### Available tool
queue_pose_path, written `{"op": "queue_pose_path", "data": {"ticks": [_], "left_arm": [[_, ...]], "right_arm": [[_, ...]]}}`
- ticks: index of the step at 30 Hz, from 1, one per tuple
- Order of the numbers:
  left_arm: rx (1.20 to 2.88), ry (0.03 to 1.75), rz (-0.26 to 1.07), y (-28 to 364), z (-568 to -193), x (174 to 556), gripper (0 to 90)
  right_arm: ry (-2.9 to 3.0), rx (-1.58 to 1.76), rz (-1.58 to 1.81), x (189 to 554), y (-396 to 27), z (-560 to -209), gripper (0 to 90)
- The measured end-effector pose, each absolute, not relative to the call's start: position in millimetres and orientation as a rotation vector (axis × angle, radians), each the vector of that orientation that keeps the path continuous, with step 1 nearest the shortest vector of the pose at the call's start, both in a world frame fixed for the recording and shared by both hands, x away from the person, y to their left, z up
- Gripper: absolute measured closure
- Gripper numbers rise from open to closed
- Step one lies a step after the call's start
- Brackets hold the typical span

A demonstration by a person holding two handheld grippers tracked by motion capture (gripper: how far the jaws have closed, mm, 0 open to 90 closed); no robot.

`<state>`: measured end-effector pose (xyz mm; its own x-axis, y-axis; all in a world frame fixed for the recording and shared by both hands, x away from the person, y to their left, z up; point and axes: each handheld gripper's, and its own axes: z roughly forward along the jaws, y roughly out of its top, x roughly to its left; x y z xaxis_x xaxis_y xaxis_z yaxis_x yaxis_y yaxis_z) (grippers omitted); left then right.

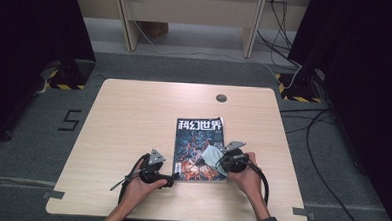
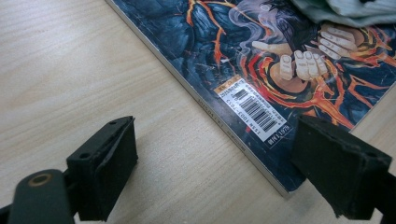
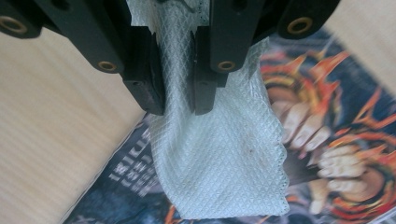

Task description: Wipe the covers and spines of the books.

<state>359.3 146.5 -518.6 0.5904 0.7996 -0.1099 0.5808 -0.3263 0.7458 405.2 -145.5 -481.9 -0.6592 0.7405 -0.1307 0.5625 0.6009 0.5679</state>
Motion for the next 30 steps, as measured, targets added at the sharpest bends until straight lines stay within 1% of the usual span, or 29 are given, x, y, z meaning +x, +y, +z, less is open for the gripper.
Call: {"op": "queue_pose_path", "data": {"ticks": [9, 20, 30], "left_arm": [[2.032, 1.099, 0.361, 146, -519, 359, 13.6], [2.029, 1.096, 0.363, 147, -520, 358, 13.7], [2.023, 1.101, 0.368, 146, -520, 358, 13.8]], "right_arm": [[2.442, 1.031, 0.627, 438, -134, -481, 75.1], [2.408, 1.084, 0.551, 482, -124, -480, 75.2], [2.358, 1.143, 0.525, 508, -119, -481, 75.5]]}}
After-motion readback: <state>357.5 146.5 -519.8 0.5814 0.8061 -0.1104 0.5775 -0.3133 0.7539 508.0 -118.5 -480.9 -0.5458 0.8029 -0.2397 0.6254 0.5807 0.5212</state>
